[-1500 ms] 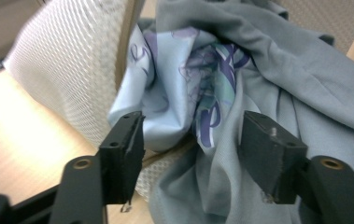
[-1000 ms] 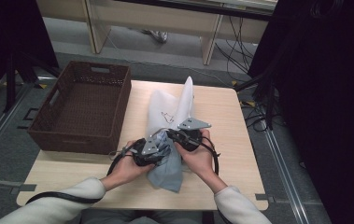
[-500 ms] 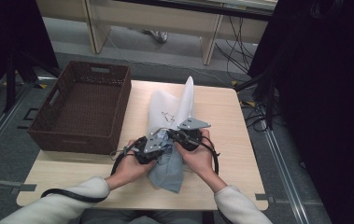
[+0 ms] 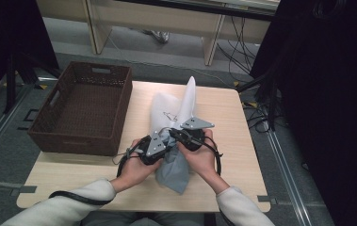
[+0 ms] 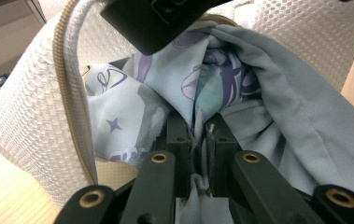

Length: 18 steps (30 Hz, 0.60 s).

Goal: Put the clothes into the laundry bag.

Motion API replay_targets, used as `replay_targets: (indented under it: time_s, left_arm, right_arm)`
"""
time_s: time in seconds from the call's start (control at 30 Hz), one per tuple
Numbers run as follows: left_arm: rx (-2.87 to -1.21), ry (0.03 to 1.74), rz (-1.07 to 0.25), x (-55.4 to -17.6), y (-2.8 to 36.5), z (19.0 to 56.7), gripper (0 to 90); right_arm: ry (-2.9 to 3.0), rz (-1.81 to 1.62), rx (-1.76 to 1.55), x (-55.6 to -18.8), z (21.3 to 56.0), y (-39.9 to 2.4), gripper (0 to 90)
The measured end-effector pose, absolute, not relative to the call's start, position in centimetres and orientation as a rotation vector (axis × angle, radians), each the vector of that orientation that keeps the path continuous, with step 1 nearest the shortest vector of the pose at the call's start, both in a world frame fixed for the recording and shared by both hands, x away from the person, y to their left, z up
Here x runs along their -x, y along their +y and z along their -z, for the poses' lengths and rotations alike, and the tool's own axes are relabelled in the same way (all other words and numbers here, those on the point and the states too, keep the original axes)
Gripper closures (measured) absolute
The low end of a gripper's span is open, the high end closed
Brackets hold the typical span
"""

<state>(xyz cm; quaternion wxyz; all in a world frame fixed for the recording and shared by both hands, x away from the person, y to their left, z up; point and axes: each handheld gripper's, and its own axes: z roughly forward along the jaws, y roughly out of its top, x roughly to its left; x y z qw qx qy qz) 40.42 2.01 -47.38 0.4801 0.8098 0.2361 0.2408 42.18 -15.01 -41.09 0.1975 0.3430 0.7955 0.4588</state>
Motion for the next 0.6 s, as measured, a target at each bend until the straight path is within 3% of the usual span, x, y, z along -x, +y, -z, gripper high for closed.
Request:
replay_targets:
  time_s: [0.47, 0.6]
  left_arm:
    - [-1.953, 0.656, -0.671, -43.3, 1.6, 49.2, 81.3]
    - [-1.96, 0.647, -0.651, -43.2, 1.8, 49.3, 75.2]
  right_arm:
    - [2.24, -1.312, -0.952, -41.6, 40.4, -14.7, 88.4]
    - [2.21, -1.314, -0.928, -42.0, 40.4, -15.3, 88.4]
